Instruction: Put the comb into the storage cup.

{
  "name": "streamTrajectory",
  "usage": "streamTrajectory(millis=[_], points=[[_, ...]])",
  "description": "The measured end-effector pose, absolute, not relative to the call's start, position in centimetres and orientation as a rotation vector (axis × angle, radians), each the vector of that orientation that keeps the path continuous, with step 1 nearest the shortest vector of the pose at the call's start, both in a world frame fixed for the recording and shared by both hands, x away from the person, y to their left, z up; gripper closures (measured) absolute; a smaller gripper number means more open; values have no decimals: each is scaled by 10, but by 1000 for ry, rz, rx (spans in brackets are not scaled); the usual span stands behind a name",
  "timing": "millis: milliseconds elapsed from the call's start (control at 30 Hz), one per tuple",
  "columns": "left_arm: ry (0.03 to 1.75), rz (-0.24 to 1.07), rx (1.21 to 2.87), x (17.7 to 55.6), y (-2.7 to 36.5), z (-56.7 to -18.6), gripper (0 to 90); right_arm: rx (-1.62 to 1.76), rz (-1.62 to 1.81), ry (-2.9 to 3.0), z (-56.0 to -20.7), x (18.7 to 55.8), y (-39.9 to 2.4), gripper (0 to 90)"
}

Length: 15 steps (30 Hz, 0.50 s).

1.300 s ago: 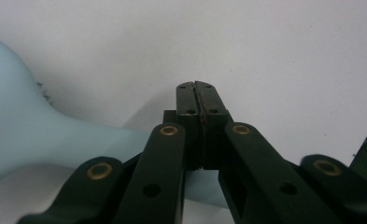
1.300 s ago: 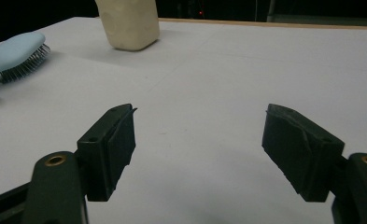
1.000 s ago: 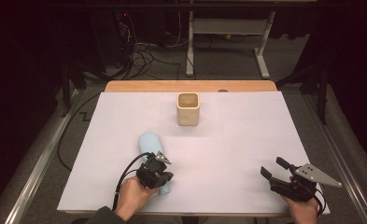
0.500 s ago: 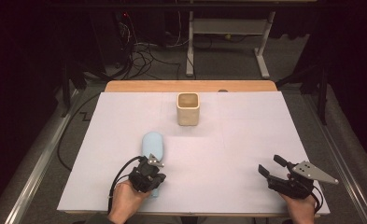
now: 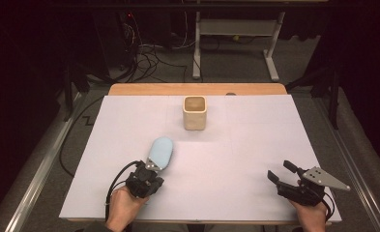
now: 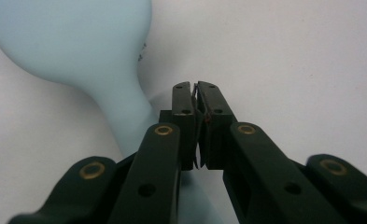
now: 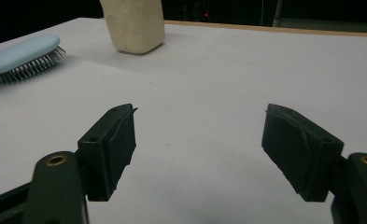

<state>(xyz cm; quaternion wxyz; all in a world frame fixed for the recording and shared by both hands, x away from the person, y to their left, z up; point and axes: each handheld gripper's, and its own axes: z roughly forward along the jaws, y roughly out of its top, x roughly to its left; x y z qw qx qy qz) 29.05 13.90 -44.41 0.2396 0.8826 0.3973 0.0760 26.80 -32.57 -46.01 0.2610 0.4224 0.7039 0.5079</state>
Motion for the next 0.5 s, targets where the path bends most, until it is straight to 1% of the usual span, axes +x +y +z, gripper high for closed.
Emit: streamTrajectory(millis=[300, 400, 500], points=[[1094, 218, 2406, 291, 140, -443, 834, 1145, 1372, 1905, -460, 267, -326, 269], [1093, 216, 2389, 291, 141, -441, 804, 1146, 1373, 1902, -460, 267, -326, 269], [1085, 236, 2378, 289, 141, -437, 751, 1148, 1371, 1902, -460, 267, -326, 269]])
